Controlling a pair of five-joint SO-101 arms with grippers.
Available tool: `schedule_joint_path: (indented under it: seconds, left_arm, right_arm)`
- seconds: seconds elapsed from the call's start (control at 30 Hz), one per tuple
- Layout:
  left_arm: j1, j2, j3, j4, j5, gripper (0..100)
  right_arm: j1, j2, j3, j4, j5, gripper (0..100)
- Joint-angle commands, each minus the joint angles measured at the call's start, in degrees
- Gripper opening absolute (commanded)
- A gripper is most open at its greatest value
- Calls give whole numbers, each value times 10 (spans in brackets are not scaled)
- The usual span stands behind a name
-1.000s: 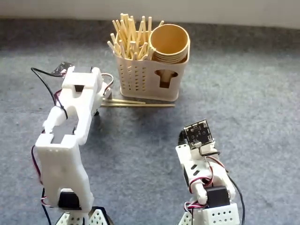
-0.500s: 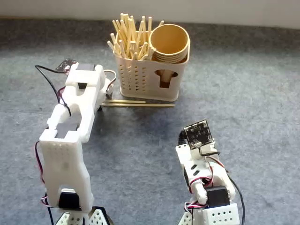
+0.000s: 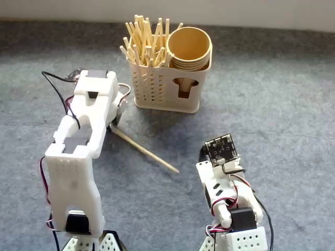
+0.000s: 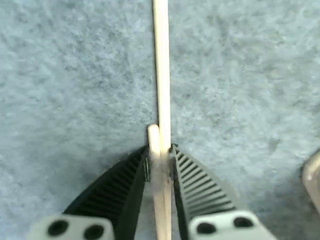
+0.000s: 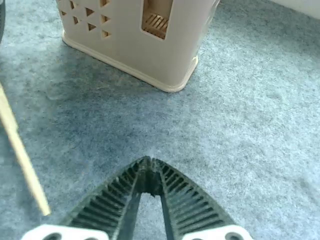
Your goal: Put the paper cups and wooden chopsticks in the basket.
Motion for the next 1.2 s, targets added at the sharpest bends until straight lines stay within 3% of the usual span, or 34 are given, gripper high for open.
schedule_joint_path:
  seconds: [0.0, 0.43, 0.57, 0.77, 1.03, 1.17]
  left_arm:
    - [-27, -8, -4, 43, -41, 5]
    - [-40, -143, 3, 101, -91, 5]
    - [-37, -164, 17, 101, -135, 5]
    - [-44, -145, 36, 77, -139, 6]
    - [-64, -134, 7, 77, -135, 204]
    - [-81, -134, 4, 75, -136, 231]
  right_arm:
    - [-5, -7, 22, -16, 7, 6]
    - [-5, -7, 24, -16, 7, 6]
    - [-5, -7, 24, -16, 7, 6]
    - [-5, -7, 24, -16, 7, 6]
    - [-5, -7, 24, -16, 7, 6]
    - [-5, -7, 24, -16, 7, 6]
